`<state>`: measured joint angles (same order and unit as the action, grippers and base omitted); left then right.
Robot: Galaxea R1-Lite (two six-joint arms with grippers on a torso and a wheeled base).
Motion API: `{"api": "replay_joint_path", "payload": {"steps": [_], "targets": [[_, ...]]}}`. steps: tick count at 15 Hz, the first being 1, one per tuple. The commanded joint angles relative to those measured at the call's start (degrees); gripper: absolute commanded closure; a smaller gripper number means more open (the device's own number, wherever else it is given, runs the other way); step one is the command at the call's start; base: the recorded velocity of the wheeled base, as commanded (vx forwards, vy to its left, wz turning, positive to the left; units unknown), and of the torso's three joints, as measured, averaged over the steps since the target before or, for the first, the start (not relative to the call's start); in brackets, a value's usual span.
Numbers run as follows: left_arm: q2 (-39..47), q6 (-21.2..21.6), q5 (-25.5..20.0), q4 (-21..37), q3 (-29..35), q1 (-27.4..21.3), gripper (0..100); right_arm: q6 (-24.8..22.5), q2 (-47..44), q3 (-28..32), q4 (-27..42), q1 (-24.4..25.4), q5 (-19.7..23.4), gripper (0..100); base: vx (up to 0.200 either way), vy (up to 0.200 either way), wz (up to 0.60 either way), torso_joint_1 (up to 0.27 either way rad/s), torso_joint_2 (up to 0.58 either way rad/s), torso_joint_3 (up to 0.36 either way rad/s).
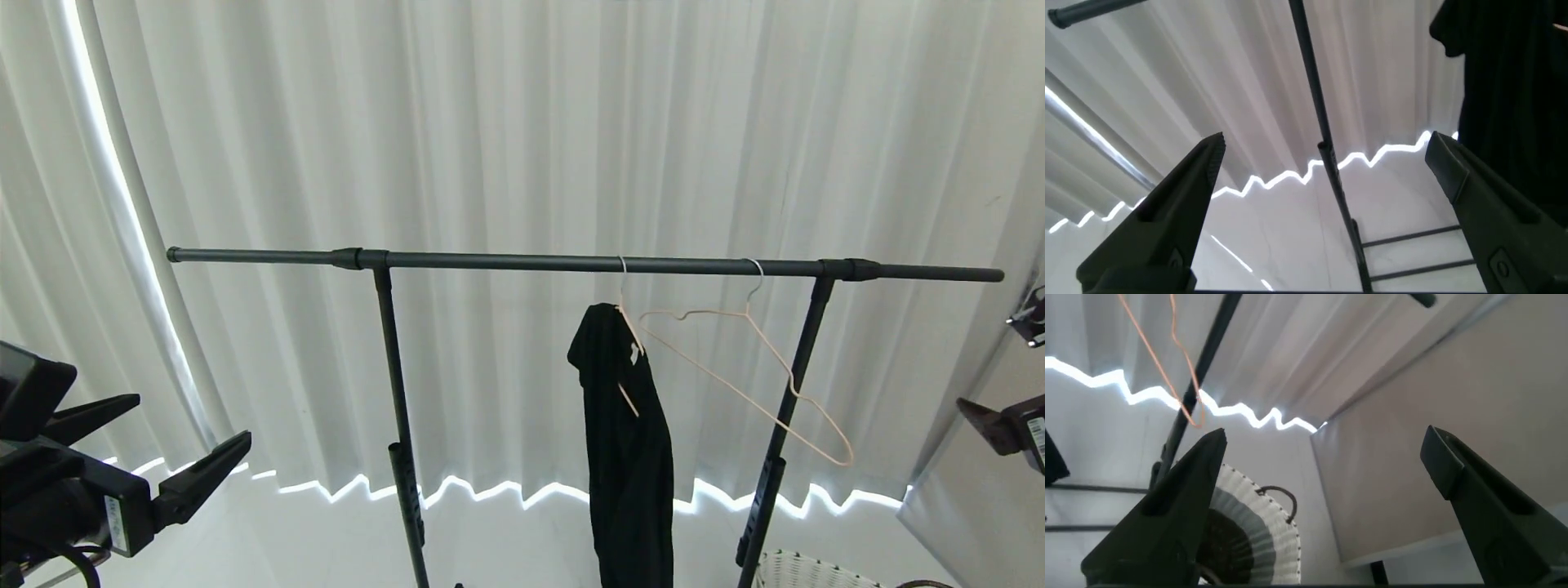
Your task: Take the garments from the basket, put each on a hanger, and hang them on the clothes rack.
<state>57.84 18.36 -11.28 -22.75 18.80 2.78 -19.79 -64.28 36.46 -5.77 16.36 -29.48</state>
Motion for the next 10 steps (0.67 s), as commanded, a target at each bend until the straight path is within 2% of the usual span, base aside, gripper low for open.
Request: {"api": "replay_joint_path", "payload": {"steps": [1,4,10], "targets": [[0.4,0.0,0.0,0.0,0.0,0.0,0,-0.2,-0.1,-1.7,-1.4,-1.2,0.0,0,-0.200,0.000,0.00,0.002,0.00,-0.002],[0.4,-0.1,-0.1,0.0,0.0,0.0,0,-1.8,0.0,-3.3,-5.0,-1.5,0.0,0,-0.200,0.000,0.00,0.004,0.00,0.001],[0.2,-0.1,-0.1,0.0,-0.4,2.0,0,-2.0,-0.4,-4.1,-8.1,-1.5,0.0,0,0.000,0.000,0.00,0.000,0.00,0.000]]}}
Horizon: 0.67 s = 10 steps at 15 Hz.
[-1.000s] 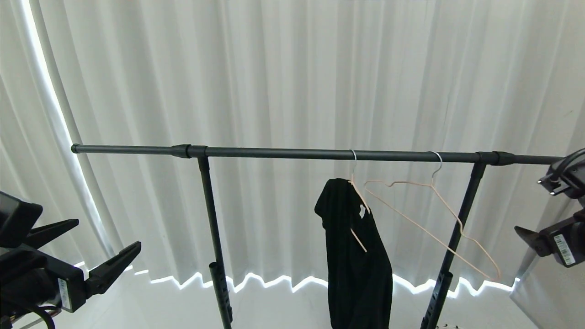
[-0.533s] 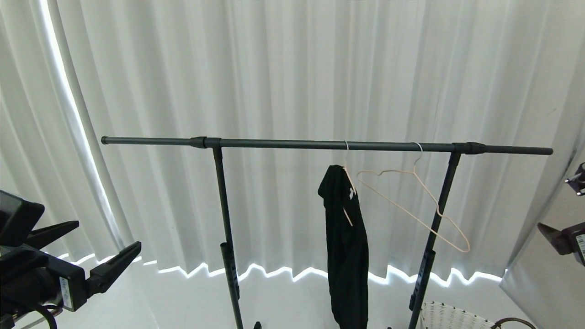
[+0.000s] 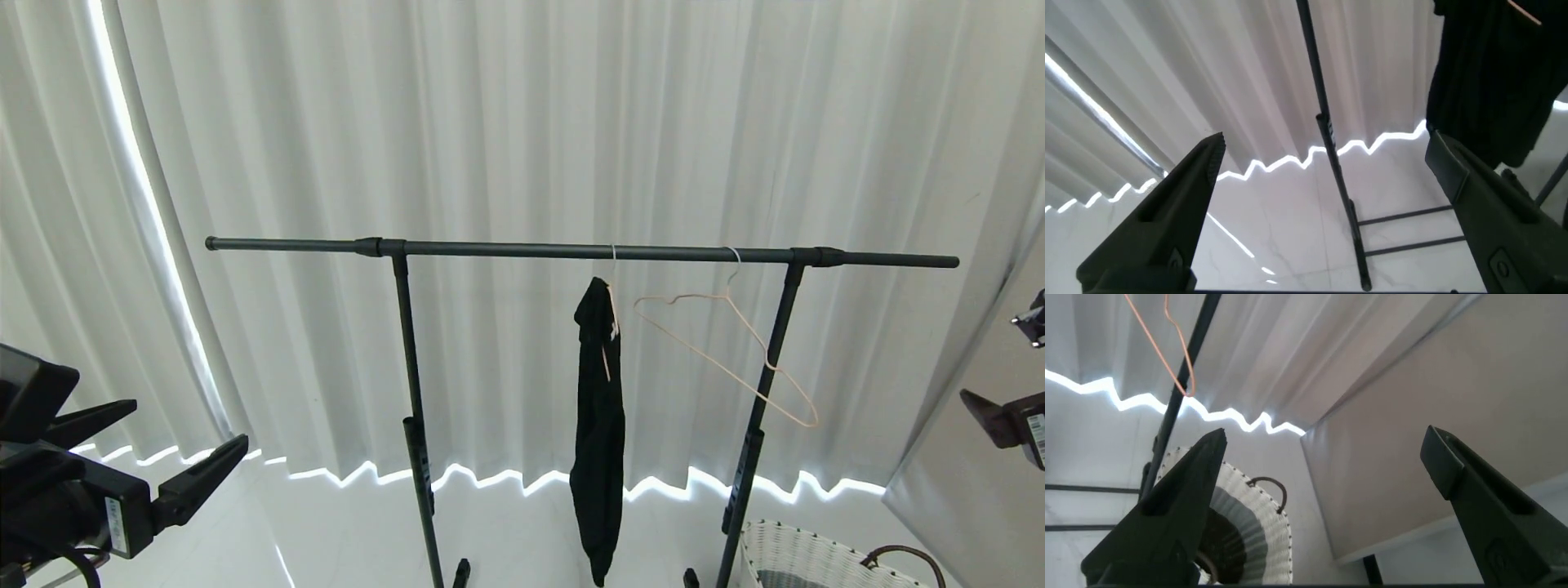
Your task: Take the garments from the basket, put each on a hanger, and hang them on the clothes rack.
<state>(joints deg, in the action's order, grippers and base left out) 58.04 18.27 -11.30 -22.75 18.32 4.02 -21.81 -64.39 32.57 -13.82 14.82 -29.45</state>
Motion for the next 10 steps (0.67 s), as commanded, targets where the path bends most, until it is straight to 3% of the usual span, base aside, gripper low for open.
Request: {"api": "replay_joint_path", "payload": {"steps": [1,6,10], "targets": [[-0.1,0.0,0.0,0.0,0.0,1.0,0,0.0,-0.2,-0.2,-0.1,0.0,0.0,0,0.000,0.000,0.00,0.000,0.00,0.000],[-0.8,0.0,0.0,-0.1,0.0,1.2,0,-0.1,0.0,-0.1,-0.1,0.1,0.0,0,0.000,0.000,0.00,0.000,0.00,0.000],[-1.2,0.5,0.1,-0.1,-1.4,2.5,0,-0.1,1.0,-0.2,0.0,0.0,0.0,0,0.000,0.000,0.00,-0.177,0.41,0.213]]}}
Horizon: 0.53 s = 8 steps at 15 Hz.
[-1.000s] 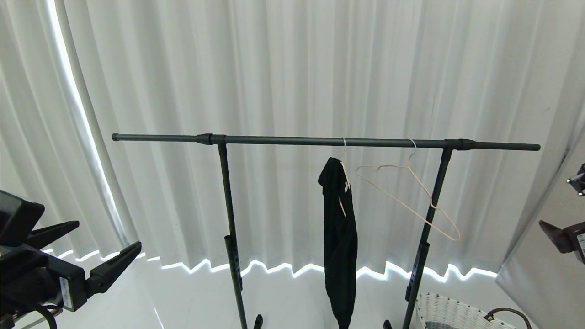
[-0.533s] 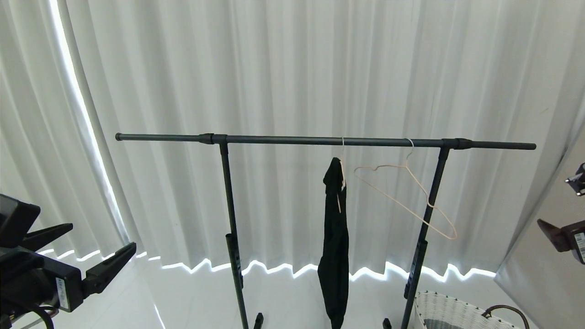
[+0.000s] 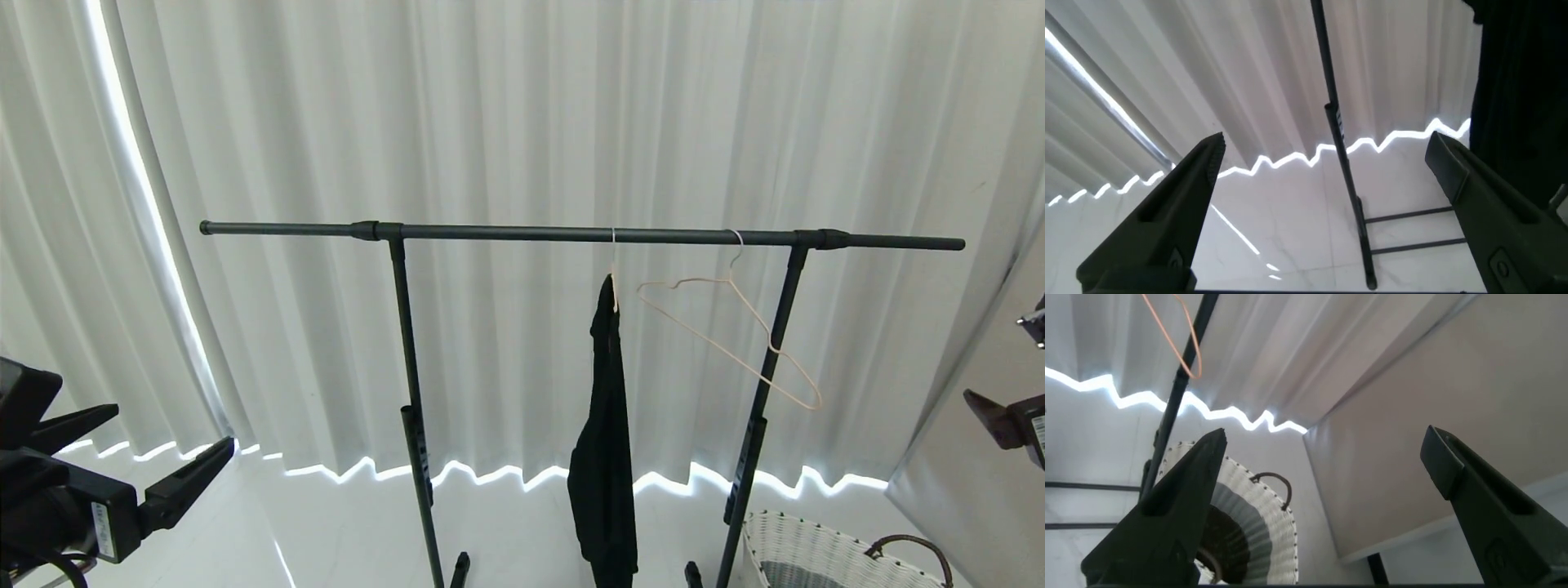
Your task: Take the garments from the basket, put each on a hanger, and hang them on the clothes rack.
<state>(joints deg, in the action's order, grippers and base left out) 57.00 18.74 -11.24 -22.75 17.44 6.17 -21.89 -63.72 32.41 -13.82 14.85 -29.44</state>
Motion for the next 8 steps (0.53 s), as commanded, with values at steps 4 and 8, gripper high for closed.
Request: {"api": "replay_joint_path", "payload": {"steps": [4,8], "targets": [[-0.6,0.0,1.8,0.0,-1.4,0.3,0,-0.8,1.2,-0.7,0.0,0.0,0.0,0,0.000,0.000,0.00,-0.243,0.54,0.290],[-0.6,1.0,2.2,0.0,-2.6,-1.1,0,-0.9,1.1,-1.7,0.0,-0.3,0.0,0,0.000,0.000,0.00,-0.229,0.52,0.288]]}}
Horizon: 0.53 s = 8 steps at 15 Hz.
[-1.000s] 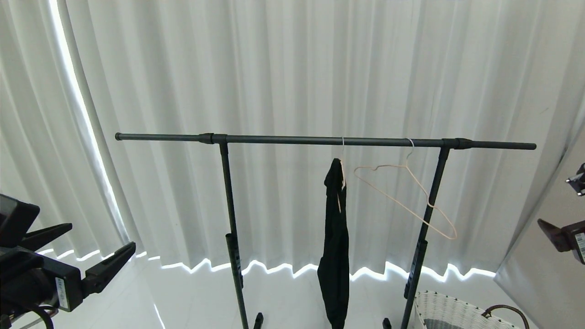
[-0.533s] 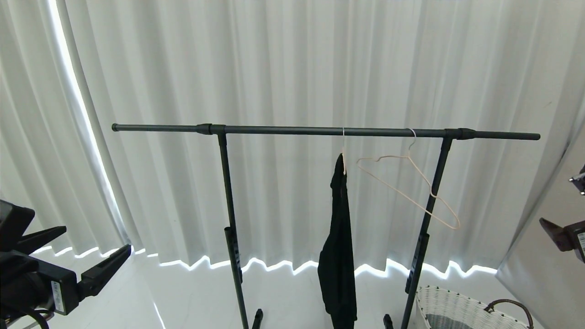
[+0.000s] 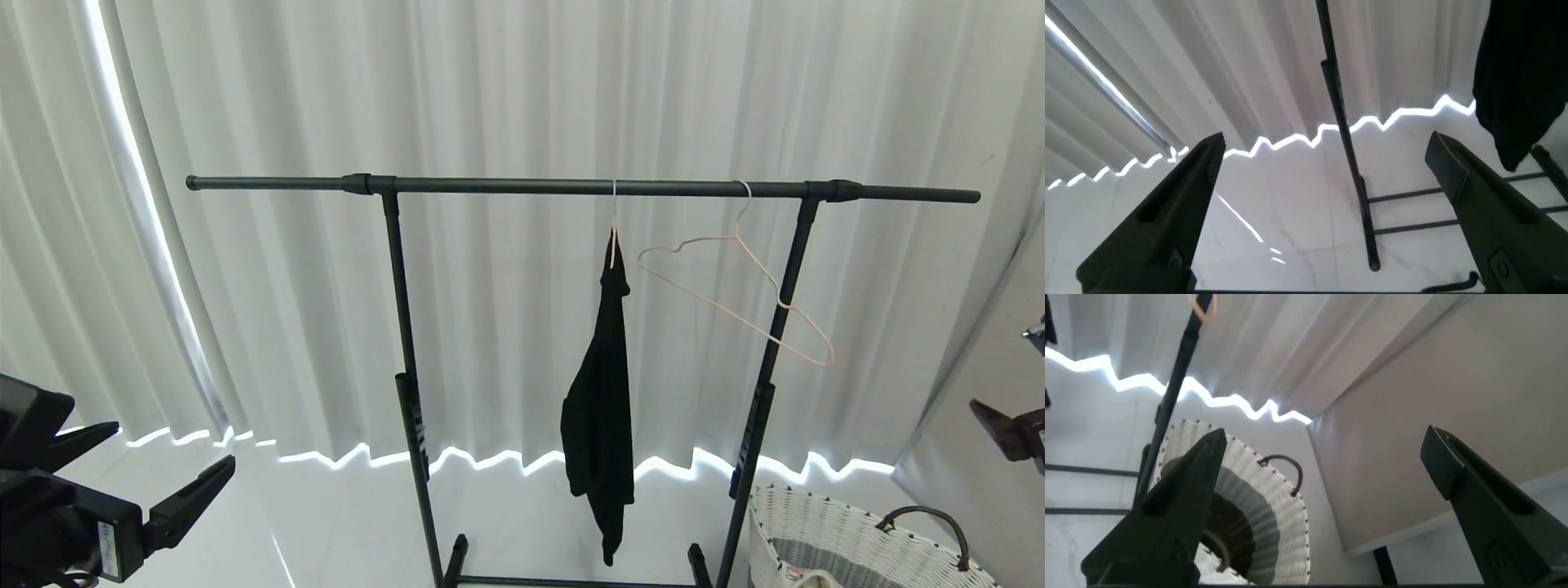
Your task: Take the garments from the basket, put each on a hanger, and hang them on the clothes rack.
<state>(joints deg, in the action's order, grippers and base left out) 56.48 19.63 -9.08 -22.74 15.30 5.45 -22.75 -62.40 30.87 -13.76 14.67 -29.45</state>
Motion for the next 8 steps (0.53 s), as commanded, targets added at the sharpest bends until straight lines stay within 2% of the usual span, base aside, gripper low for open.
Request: {"api": "replay_joint_path", "payload": {"steps": [1,5,8], "targets": [[-0.1,0.1,0.4,0.0,-0.6,-0.3,0,0.0,-0.3,-0.3,0.0,0.0,0.0,0,0.000,0.000,0.00,-0.222,0.49,0.276],[-0.6,0.1,1.2,0.0,-1.9,-0.9,0,0.0,-0.3,-0.3,0.0,-0.1,0.0,0,0.000,0.000,0.00,-0.206,0.50,0.290],[-1.7,0.1,1.1,0.0,-2.5,-2.0,0,0.0,-1.6,-0.3,0.0,-2.4,0.0,0,0.000,0.000,0.00,-0.189,0.48,0.284]]}}
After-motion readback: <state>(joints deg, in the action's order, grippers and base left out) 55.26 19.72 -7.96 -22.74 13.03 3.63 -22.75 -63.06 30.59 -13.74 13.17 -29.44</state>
